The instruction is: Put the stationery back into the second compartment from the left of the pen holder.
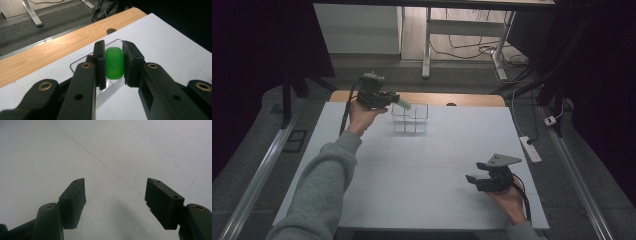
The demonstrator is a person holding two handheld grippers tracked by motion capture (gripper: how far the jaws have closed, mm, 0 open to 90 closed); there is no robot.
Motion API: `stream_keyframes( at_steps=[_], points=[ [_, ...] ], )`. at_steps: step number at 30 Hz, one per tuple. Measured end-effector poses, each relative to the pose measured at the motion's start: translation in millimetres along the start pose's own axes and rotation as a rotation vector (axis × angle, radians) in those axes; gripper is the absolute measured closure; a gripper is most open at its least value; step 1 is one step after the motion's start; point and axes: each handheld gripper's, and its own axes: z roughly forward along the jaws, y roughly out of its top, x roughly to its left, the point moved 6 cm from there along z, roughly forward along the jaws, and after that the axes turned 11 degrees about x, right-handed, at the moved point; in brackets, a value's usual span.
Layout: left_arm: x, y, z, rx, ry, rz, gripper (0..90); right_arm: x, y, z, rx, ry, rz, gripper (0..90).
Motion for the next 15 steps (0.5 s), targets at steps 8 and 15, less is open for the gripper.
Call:
stream_keyframes(
  at_steps=[8,15],
  points=[
    [-0.5,1.2,21.0,0.016,0.003,-0.001,72.3,0.4,-0.8,0.6,0.009,-0.005,-0.005,32.1],
    [-3.3,-1.5,19.1,-0.002,-0.003,0.021,46.3,0.2,-0.8,0.0,0.009,-0.008,-0.005,32.1]
  ],
)
